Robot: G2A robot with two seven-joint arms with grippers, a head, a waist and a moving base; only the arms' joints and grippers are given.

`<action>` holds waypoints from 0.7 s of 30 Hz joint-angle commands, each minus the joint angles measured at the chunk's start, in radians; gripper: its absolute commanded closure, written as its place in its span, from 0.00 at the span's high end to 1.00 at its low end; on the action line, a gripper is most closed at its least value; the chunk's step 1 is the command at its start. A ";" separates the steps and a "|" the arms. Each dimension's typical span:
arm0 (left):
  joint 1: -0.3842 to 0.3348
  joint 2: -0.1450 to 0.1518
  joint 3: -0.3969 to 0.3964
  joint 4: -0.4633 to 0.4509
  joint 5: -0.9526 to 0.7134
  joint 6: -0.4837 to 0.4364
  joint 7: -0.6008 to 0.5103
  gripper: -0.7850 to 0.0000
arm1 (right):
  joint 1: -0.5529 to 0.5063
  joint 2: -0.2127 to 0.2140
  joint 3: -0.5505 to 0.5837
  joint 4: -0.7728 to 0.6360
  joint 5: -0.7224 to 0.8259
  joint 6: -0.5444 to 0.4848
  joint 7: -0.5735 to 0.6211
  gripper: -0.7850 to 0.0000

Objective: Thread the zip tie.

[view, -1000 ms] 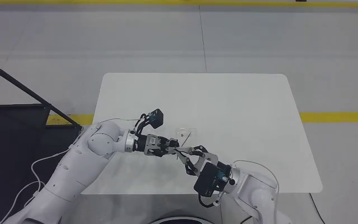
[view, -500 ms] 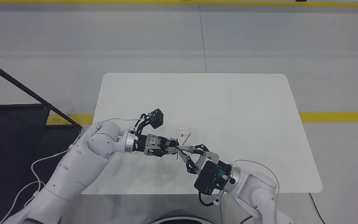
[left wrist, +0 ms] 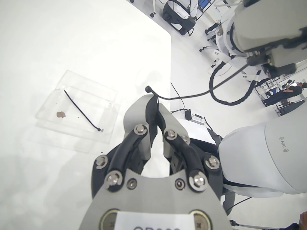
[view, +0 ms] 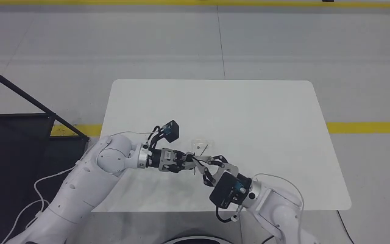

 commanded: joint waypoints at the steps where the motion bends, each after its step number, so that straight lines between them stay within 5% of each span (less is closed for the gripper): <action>1: 0.000 0.001 0.000 0.000 0.004 -0.003 0.003 0.00 | -0.002 0.000 0.001 -0.001 -0.003 0.021 0.003 0.00; 21: 0.002 0.009 0.011 -0.009 0.025 -0.037 0.011 0.00 | -0.019 0.003 -0.005 -0.011 -0.033 0.147 -0.005 0.00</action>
